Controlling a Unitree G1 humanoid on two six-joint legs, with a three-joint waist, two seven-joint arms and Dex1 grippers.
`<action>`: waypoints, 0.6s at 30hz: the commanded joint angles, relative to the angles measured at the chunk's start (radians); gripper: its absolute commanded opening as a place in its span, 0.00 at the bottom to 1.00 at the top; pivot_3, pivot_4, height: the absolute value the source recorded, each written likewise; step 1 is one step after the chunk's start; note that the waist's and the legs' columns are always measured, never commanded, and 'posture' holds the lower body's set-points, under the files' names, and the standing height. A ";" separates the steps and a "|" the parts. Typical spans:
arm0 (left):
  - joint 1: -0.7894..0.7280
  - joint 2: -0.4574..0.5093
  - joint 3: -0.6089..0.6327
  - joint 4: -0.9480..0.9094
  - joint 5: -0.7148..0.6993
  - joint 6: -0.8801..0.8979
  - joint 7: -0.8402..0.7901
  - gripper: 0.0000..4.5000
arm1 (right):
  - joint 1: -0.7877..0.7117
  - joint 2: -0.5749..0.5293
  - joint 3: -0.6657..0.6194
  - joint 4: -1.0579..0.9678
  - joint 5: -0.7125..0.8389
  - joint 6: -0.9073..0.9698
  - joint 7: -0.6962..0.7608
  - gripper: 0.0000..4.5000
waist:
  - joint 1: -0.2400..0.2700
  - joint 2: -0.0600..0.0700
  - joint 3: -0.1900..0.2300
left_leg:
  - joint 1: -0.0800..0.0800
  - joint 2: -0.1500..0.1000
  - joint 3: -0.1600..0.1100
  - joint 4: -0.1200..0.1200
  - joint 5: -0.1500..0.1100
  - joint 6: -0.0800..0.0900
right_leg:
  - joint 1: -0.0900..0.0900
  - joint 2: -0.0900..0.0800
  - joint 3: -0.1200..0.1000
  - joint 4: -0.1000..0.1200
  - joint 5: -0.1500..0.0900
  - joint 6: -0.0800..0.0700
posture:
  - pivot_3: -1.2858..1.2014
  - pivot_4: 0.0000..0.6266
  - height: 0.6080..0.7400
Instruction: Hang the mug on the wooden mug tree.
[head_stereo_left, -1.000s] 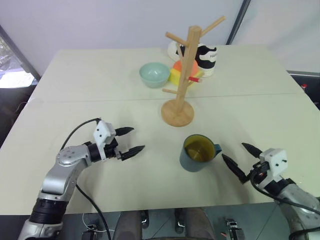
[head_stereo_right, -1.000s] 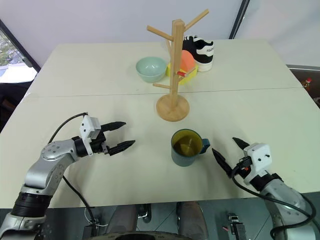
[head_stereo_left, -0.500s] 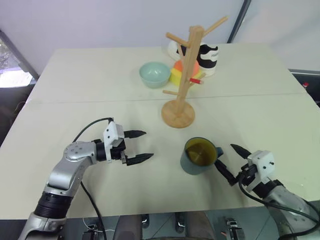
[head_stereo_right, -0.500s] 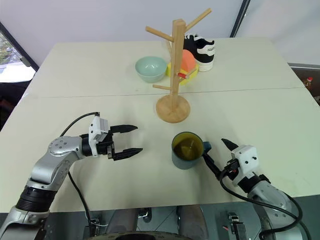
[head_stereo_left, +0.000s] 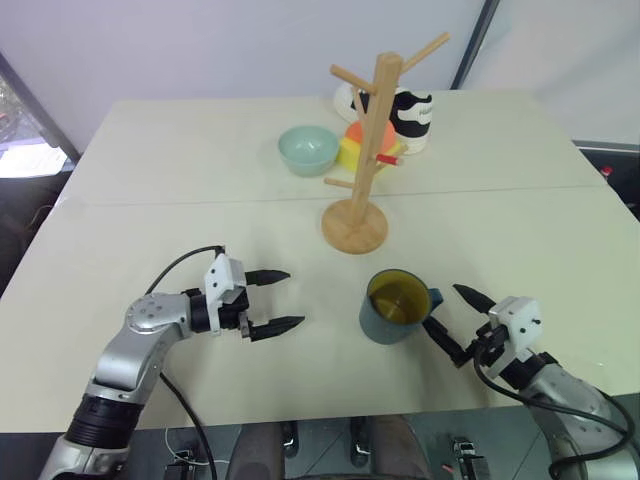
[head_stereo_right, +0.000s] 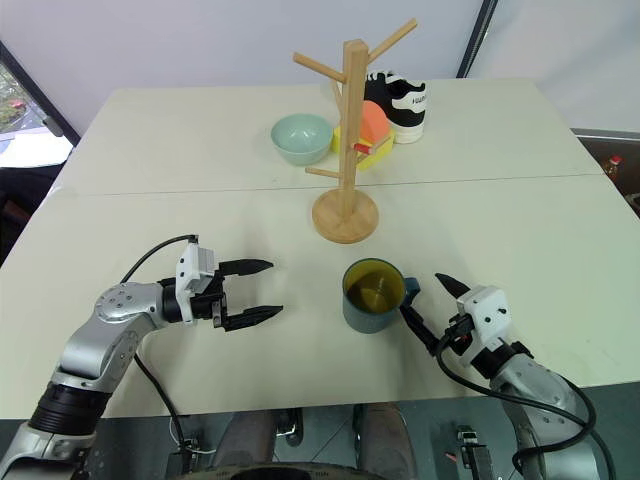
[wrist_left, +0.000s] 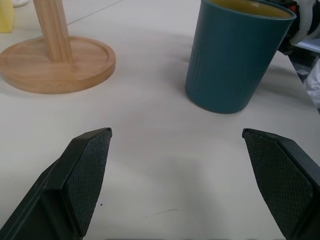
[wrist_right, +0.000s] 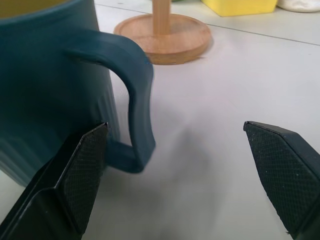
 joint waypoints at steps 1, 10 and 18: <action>0.003 0.006 0.017 -0.046 -0.011 -0.018 0.006 1.00 | -0.027 0.006 0.012 0.000 -0.003 -0.011 -0.008 1.00 | 0.000 0.000 0.000 | 0.000 0.000 0.000 0.000 0.000 0.000 | 0.000 0.000 0.000 0.000 0.000 -0.001 | 0.52 0.24 0.94; 0.004 0.011 0.024 -0.059 -0.013 -0.009 0.021 1.00 | -0.040 0.001 0.027 0.011 0.024 -0.013 0.020 0.01 | 0.004 0.000 0.000 | 0.000 -0.001 0.000 0.003 0.000 0.000 | 0.002 0.001 -0.001 0.003 0.000 0.001 | 0.52 0.24 0.94; 0.008 0.013 0.032 -0.056 -0.011 -0.010 0.032 1.00 | -0.084 -0.062 0.053 -0.054 -0.038 0.012 0.033 0.01 | -0.002 0.000 0.000 | -0.001 0.001 -0.001 0.009 0.000 0.000 | 0.001 0.000 0.000 0.008 -0.001 0.001 | 0.52 0.24 0.94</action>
